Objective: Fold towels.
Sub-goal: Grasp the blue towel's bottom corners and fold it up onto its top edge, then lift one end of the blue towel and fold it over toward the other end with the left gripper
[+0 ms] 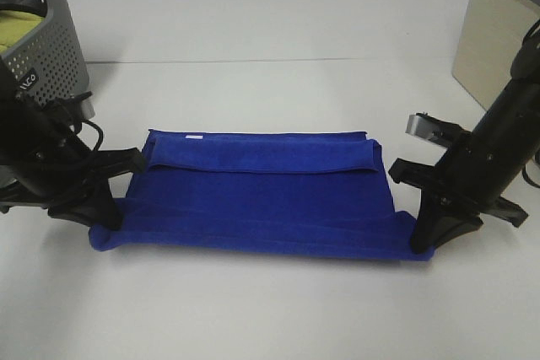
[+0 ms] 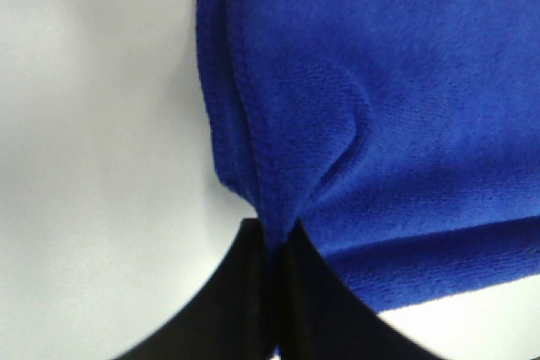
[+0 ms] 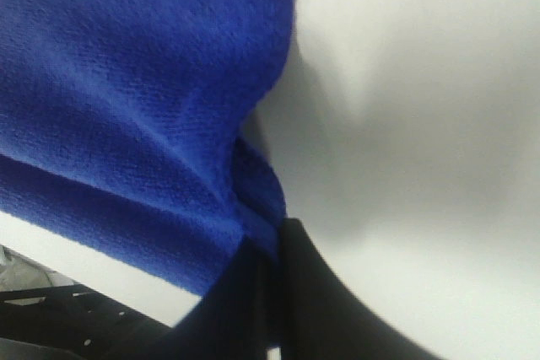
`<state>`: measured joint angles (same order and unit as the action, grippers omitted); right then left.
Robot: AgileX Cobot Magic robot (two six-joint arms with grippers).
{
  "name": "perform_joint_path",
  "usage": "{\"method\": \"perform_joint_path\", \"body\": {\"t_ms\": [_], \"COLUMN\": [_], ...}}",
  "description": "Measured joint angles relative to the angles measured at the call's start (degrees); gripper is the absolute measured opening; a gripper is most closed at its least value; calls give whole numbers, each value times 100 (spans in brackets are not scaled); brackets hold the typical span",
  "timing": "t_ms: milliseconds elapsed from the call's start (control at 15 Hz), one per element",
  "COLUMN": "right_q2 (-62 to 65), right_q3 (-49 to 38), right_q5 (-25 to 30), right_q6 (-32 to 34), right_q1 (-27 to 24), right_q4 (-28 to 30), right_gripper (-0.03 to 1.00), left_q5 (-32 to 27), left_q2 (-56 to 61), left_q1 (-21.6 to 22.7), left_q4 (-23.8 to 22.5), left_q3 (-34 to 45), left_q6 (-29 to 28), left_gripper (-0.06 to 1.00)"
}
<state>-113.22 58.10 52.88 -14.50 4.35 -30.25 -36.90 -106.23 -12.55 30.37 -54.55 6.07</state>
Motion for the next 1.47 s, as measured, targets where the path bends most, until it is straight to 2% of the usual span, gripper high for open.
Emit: {"method": "perform_joint_path", "body": {"t_ms": [333,667,933,1133,1200,1267,1333,1400,1467], "right_q2": [-166,-1163,-1765,-1942,-1960,-1965,-1965,-1965,-1965], "right_q3": [1381,3060,3776,3867,3873,3873,3873,3873,3913], "right_q5": [138,504,521,521,521,521,561,607,739], "right_q6": [0,6,40,40,40,40,40,40,40], "right_q1": [0,0,0,0,0,0,0,0,0], "right_q4": [57,-6,0,0,0,-11,-63,-74,-63], "right_gripper": [2,2,2,2,2,3,9,20,37], "left_q5": [-29,17,550,619,619,636,716,756,791], "left_q2": [-149,-974,-1375,-1570,-1621,-1639,-1639,-1639,-1639], "left_q1": [166,298,298,298,298,298,298,298,298], "left_q4": [-46,-80,-80,46,69,69,69,69,69], "left_q3": [-1026,-2051,-2481,-2504,-2504,-2504,-2504,-2521,-2521], "left_q6": [-304,-407,-407,-407,-407,-395,-246,-92,-6], "left_gripper": [2,2,2,2,5,13,27,43,58]}}
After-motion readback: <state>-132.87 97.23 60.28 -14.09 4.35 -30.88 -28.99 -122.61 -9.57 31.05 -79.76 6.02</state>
